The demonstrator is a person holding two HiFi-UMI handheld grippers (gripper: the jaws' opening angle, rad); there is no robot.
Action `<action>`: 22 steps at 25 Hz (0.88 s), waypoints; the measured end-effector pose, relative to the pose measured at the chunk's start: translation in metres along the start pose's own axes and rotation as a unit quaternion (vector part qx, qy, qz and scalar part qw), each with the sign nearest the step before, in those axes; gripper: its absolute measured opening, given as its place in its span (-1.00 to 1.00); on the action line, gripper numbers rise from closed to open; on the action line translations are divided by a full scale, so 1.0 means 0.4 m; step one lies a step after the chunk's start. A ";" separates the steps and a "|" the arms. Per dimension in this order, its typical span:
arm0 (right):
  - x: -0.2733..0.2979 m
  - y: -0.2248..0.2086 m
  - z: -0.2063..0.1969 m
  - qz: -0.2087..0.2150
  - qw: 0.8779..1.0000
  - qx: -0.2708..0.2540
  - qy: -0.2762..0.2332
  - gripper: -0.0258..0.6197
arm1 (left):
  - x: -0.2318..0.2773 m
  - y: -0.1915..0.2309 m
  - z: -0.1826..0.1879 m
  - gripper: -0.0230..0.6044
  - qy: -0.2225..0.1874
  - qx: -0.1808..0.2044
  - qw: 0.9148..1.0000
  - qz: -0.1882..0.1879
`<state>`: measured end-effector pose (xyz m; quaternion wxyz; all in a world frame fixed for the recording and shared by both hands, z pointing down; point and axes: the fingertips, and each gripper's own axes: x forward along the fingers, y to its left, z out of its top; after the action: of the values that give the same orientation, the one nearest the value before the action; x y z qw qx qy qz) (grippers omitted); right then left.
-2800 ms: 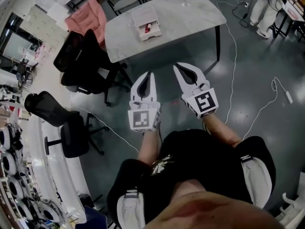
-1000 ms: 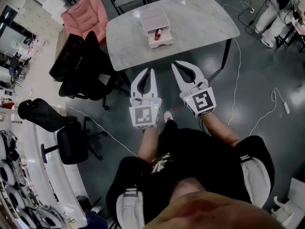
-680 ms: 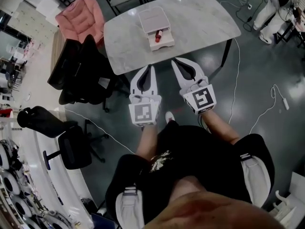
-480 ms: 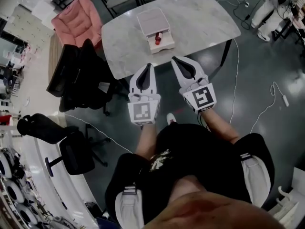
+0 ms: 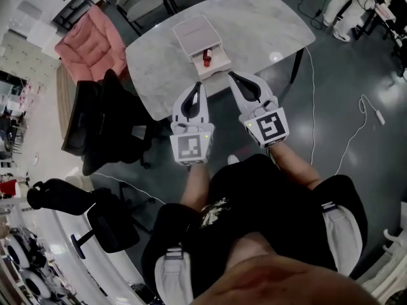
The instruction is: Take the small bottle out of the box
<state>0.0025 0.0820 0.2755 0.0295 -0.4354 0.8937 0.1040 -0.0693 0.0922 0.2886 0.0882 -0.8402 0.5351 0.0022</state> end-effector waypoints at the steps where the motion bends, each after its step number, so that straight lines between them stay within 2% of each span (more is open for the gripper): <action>1: 0.003 -0.001 -0.006 -0.002 1.000 -0.001 0.003 -0.93 | 0.001 0.003 -0.002 -0.89 0.002 -0.008 1.000 0.001; 2: 0.007 -0.001 -0.012 -0.004 1.000 -0.001 0.007 -0.93 | 0.002 0.007 -0.007 -0.89 0.005 -0.014 1.000 0.001; 5: 0.020 -0.007 -0.021 -0.010 1.000 -0.002 0.014 -0.93 | 0.008 0.027 -0.036 -0.89 0.006 0.002 1.000 -0.010; 8: 0.029 -0.024 -0.034 -0.017 1.000 -0.001 0.017 -0.93 | 0.020 0.035 -0.037 -0.89 0.011 -0.011 1.000 -0.007; 13: 0.052 -0.044 -0.075 -0.016 0.999 0.010 0.029 -0.93 | 0.052 0.050 -0.071 -0.89 0.021 0.001 1.000 -0.013; 17: 0.100 -0.083 -0.101 -0.013 0.999 0.013 0.031 -0.93 | 0.109 0.075 -0.106 -0.89 0.031 -0.010 0.999 -0.014; 20: 0.146 -0.126 -0.134 -0.017 0.999 0.018 0.031 -0.93 | 0.166 0.092 -0.133 -0.89 0.036 0.001 0.999 -0.023; 22: 0.176 -0.150 -0.158 -0.017 0.999 0.022 0.037 -0.93 | 0.206 0.102 -0.158 -0.89 0.046 -0.010 0.999 -0.025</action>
<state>0.0081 -0.0218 0.3177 0.0075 -0.4533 0.8887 0.0676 -0.0765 -0.0081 0.3366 0.0548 -0.8534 0.5173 -0.0337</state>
